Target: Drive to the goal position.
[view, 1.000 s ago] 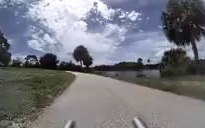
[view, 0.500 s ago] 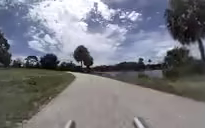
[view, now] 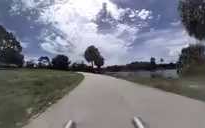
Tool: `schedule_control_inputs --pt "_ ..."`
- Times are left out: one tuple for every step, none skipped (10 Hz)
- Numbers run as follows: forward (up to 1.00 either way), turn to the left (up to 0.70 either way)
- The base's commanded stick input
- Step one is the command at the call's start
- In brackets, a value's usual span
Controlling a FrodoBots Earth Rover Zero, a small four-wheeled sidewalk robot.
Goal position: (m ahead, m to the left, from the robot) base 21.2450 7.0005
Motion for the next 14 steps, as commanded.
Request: schedule_control_inputs --pt "0.85 0.00" --pt "0.85 0.00" --pt "0.85 0.00" --pt "0.85 0.00" --pt "0.85 0.00" --pt "0.85 0.00" --pt "0.85 0.00" --pt "0.85 0.00" --pt "0.85 0.00" --pt "0.85 0.00" --pt "0.85 0.00" --pt "0.85 0.00" --pt "0.85 0.00" --pt "0.85 0.00"
